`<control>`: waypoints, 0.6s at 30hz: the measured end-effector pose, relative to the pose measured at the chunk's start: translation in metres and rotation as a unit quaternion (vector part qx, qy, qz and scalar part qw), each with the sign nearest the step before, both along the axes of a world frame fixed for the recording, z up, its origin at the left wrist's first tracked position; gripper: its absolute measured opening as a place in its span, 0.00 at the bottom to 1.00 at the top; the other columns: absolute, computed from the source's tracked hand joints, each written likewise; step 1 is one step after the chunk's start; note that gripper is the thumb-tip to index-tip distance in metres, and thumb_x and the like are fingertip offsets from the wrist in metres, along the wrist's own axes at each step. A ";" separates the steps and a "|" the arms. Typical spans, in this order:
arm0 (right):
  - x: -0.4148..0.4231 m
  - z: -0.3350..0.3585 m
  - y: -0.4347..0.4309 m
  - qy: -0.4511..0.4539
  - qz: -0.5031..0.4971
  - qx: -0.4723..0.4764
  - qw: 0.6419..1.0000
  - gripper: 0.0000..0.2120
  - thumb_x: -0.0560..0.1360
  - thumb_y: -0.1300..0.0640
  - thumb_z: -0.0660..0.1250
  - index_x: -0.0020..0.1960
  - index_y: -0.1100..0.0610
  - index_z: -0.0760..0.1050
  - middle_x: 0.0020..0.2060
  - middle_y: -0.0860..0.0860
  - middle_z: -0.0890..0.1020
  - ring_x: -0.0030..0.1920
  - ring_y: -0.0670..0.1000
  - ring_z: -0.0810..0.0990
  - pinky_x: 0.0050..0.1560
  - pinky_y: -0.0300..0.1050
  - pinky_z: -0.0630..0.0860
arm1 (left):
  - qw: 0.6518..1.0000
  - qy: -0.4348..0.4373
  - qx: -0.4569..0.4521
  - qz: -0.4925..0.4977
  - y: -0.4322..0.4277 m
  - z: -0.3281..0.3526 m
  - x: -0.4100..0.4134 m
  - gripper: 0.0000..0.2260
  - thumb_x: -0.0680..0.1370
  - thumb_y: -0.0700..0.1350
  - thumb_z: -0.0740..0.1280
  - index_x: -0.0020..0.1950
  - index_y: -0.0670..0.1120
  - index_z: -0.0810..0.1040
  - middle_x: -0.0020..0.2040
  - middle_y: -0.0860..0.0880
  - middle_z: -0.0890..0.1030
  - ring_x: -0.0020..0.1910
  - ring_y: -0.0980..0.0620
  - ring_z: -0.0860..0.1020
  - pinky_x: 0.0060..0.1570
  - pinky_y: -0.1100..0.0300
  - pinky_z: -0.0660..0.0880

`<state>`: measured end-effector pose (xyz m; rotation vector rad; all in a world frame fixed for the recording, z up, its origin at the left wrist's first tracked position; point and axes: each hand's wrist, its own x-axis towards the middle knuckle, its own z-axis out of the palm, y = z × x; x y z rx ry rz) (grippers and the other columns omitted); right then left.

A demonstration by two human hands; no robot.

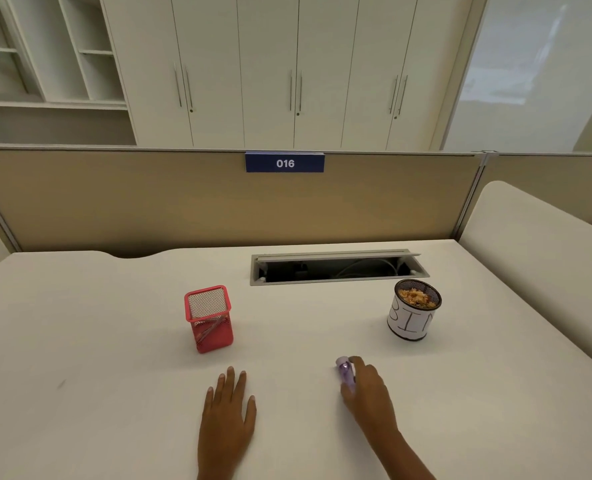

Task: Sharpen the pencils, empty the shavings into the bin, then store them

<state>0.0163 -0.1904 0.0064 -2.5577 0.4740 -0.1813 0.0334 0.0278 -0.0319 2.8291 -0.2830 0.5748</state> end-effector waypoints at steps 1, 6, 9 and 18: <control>0.000 -0.001 0.003 -0.001 -0.001 -0.007 1.000 0.16 0.75 0.58 0.58 0.63 0.54 0.69 0.47 0.55 0.76 0.49 0.55 0.77 0.41 0.42 0.69 | 1.000 -0.001 0.000 0.000 0.000 0.000 0.000 0.37 0.80 0.55 0.36 0.51 0.39 0.83 0.52 0.38 0.83 0.46 0.39 0.83 0.70 0.69 0.37; -0.001 -0.002 0.009 0.015 -0.006 -0.015 1.000 0.19 0.75 0.57 0.59 0.66 0.54 0.65 0.49 0.53 0.73 0.53 0.53 0.76 0.40 0.37 0.65 | 1.000 0.008 0.001 -0.015 0.001 -0.001 0.002 0.38 0.80 0.55 0.36 0.50 0.38 0.83 0.51 0.38 0.83 0.46 0.38 0.83 0.70 0.69 0.37; -0.001 -0.003 0.006 0.009 -0.008 -0.009 1.000 0.20 0.76 0.56 0.60 0.67 0.53 0.65 0.50 0.53 0.73 0.53 0.54 0.76 0.40 0.38 0.65 | 1.000 0.007 0.011 -0.009 0.002 0.001 0.003 0.38 0.80 0.55 0.36 0.50 0.38 0.83 0.51 0.37 0.83 0.46 0.38 0.83 0.70 0.69 0.37; -0.017 -0.005 -0.010 -0.108 -0.009 -0.130 0.986 0.14 0.74 0.58 0.66 0.57 0.62 0.78 0.48 0.59 0.81 0.46 0.60 0.82 0.35 0.48 0.79 | 0.999 -0.031 0.020 -0.005 -0.003 0.002 0.003 0.37 0.81 0.54 0.36 0.51 0.37 0.83 0.51 0.37 0.83 0.46 0.38 0.83 0.65 0.60 0.56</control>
